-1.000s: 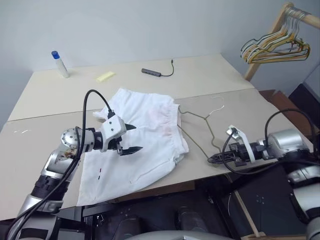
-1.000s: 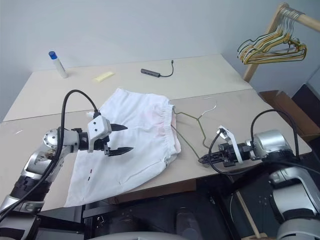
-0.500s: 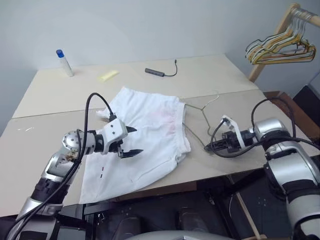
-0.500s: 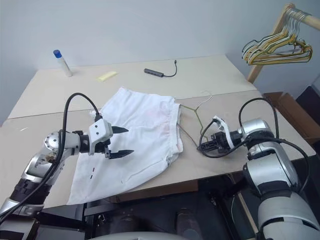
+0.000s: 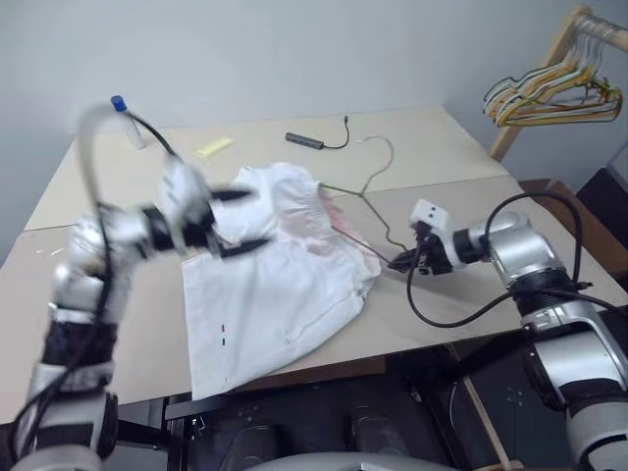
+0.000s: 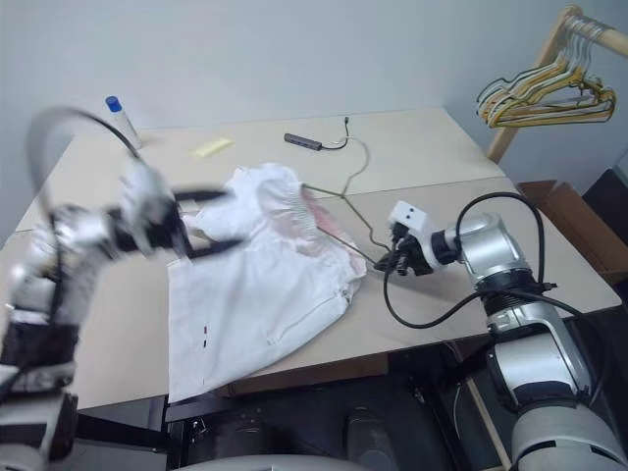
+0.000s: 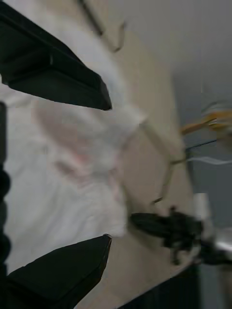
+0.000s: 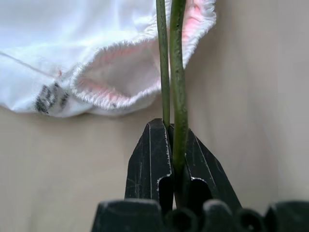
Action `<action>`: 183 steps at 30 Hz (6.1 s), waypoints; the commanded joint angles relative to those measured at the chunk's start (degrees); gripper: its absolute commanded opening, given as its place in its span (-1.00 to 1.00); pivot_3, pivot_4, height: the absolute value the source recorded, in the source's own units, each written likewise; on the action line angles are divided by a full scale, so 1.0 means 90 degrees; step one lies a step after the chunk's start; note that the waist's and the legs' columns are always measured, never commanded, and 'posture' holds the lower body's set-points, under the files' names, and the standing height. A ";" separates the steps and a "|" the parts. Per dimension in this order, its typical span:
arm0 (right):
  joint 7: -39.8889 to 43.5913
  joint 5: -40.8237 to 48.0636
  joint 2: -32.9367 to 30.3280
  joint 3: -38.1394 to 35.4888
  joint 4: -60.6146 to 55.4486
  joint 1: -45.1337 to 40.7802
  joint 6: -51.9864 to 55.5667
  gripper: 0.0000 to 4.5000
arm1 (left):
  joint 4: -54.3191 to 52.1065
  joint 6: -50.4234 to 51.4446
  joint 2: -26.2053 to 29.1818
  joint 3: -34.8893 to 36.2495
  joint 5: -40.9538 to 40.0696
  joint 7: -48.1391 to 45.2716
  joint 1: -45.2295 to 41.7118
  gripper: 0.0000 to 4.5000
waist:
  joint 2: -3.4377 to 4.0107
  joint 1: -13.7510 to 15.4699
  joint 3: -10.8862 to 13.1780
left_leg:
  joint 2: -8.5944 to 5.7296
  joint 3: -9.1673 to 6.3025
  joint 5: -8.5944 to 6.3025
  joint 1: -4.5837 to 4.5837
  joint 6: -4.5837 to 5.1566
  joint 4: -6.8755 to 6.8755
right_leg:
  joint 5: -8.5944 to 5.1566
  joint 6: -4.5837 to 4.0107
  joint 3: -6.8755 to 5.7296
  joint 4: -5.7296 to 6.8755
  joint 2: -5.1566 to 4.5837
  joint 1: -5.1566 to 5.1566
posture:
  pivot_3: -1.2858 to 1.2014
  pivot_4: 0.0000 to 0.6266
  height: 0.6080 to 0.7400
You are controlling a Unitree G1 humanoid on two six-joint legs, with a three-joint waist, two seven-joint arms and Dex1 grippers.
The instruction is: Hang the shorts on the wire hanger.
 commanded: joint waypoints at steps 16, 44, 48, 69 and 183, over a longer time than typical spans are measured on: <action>-0.0060 -0.0989 0.0236 0.0642 -0.1506 -0.0268 -0.0382 -1.00 | 0.4466 -0.3075 -0.0038 -0.1644 0.2118 -0.2695 -0.2113 0.99 | 0.0006 -0.0116 -0.0004 | -0.0002 0.0013 0.0012 -0.0024 -0.0020 0.0016 | -0.0001 0.0004 -0.0017 -0.0003 0.0001 0.0000 | 0.00 -1.00 1.00; -0.0835 -0.1287 0.0255 0.0539 -0.1709 0.0047 -0.1504 -0.74 | 0.5845 -0.3712 -0.0543 -0.2128 0.3228 -0.2195 -0.2723 -1.00 | 0.0006 -0.0152 -0.0003 | 0.0004 0.0012 -0.0008 -0.0040 0.0015 0.0050 | 0.0000 0.0006 -0.0019 0.0007 0.0001 -0.0012 | -0.02 -1.00 1.00; -0.0902 -0.1113 0.0244 0.0321 -0.1615 0.0061 -0.1467 -0.18 | 0.6086 -0.3894 -0.0570 -0.2084 0.3420 -0.1882 -0.2854 -1.00 | 0.0006 -0.0179 -0.0003 | 0.0004 0.0013 -0.0008 -0.0038 0.0014 0.0050 | 0.0001 0.0006 -0.0017 0.0010 0.0002 -0.0012 | -0.02 -1.00 1.00; -0.2682 0.0903 0.1754 -0.1444 -0.3597 0.1349 0.3885 1.00 | 0.6666 -0.4086 -0.0323 -0.1546 0.3446 -0.1397 -0.3272 -1.00 | 0.0005 -0.0319 -0.0004 | 0.0010 0.0002 -0.0010 -0.0039 0.0017 0.0053 | 0.0004 0.0009 -0.0019 0.0024 0.0004 -0.0014 | -0.01 -1.00 1.00; -0.2047 -0.0215 0.0534 0.0077 -0.2543 -0.0438 -0.0857 0.49 | 0.5755 -0.3803 0.0244 -0.1386 0.2741 -0.2302 -0.2578 -1.00 | 0.0002 -0.0284 -0.0006 | 0.0005 0.0008 -0.0018 -0.0067 0.0032 0.0065 | 0.0014 0.0026 -0.0020 0.0008 -0.0001 -0.0021 | 0.00 -1.00 1.00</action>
